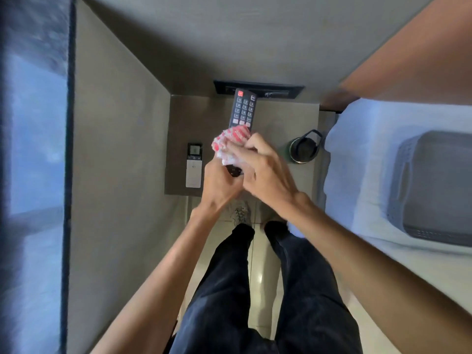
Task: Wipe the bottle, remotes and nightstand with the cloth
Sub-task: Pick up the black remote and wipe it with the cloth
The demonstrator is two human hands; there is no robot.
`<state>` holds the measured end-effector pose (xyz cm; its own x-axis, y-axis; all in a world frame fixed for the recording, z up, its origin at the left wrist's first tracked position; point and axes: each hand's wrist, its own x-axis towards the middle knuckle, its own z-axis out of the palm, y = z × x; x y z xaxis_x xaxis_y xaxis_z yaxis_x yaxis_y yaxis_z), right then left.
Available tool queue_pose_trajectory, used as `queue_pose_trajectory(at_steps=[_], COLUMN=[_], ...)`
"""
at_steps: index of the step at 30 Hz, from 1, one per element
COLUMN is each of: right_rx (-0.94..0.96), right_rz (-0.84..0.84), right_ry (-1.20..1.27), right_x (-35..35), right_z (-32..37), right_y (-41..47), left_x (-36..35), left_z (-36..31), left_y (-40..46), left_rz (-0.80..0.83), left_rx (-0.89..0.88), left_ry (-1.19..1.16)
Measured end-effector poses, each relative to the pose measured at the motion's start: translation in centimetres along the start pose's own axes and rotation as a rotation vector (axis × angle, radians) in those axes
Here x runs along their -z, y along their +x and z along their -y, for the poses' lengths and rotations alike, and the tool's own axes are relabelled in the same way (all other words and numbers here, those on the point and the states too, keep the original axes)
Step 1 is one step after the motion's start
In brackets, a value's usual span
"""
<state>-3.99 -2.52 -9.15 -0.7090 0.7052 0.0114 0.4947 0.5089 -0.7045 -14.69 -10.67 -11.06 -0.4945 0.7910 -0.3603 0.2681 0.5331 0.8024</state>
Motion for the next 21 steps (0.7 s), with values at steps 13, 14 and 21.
queue_pose_trajectory(at_steps=[13, 14, 21], right_rx=[-0.197, -0.109, 0.024], right_rz=[-0.027, 0.018, 0.220], right_ry=[-0.256, -0.212, -0.091], right_x=[3.4, 3.1, 1.0], right_z=[-2.7, -2.3, -1.6], right_y=[3.3, 3.3, 1.1], left_x=[-0.8, -0.8, -1.3], left_z=[4.2, 4.3, 5.1], left_y=[-0.3, -0.1, 0.4], left_rz=[0.016, 0.014, 0.044], left_rx=[0.158, 0.151, 0.109], left_ry=[-0.223, -0.240, -0.279])
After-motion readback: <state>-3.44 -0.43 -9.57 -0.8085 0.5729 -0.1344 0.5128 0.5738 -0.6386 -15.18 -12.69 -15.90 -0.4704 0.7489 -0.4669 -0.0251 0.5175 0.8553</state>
